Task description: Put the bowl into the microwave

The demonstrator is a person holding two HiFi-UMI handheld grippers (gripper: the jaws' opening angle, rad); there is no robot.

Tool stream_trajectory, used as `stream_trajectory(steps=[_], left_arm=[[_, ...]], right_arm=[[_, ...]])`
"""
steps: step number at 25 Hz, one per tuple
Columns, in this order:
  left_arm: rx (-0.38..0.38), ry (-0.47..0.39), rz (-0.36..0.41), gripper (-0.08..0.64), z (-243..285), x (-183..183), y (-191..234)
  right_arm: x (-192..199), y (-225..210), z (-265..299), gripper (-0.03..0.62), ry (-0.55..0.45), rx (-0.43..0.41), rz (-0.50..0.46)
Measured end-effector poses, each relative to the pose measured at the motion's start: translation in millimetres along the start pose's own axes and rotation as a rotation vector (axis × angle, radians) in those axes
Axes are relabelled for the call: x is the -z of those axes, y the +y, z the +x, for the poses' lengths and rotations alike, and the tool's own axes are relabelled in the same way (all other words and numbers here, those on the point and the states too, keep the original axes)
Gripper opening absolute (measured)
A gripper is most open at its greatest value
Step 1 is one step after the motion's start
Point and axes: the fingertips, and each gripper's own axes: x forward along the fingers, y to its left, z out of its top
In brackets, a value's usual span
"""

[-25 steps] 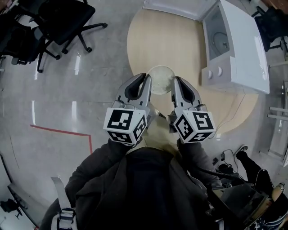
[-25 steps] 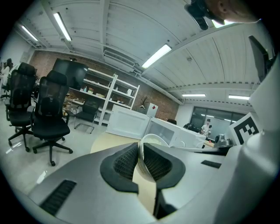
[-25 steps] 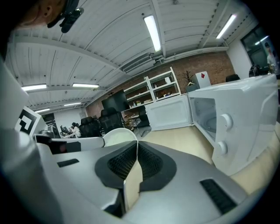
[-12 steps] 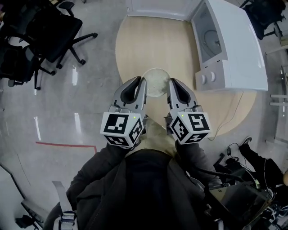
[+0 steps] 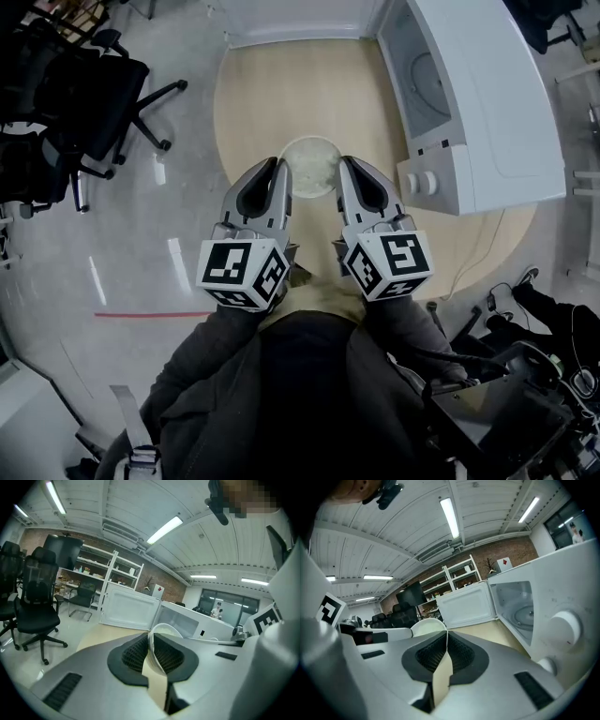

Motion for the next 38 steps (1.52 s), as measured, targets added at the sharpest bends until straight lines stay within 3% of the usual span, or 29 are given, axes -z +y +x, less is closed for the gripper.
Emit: stream_trajectory(steps=[5, 11, 19, 24, 34, 38], left_arm=[[0.011, 0.012, 0.021, 0.048, 12, -10, 3], [0.098, 0.008, 0.031, 0.048, 45, -21, 12], [0.319, 0.094, 0.039, 0.048, 92, -23, 35], [0.465, 0.127, 0.087, 0.046, 112, -35, 55], [0.763, 0.174, 0.183, 0.048, 143, -64, 19], [0.843, 0.198, 0.196, 0.048, 145, -62, 7]], right_arm=[[-7, -4, 10, 0.015, -0.011, 0.012, 0.017], [-19, -18, 32, 0.015, -0.053, 0.094, 0.008], [-15, -29, 61, 0.015, -0.085, 0.323, 0.045], [-15, -22, 83, 0.015, -0.151, 0.465, 0.085], [-44, -32, 66, 0.015, -0.297, 0.745, 0.138], [-44, -33, 54, 0.015, -0.325, 0.827, 0.151]])
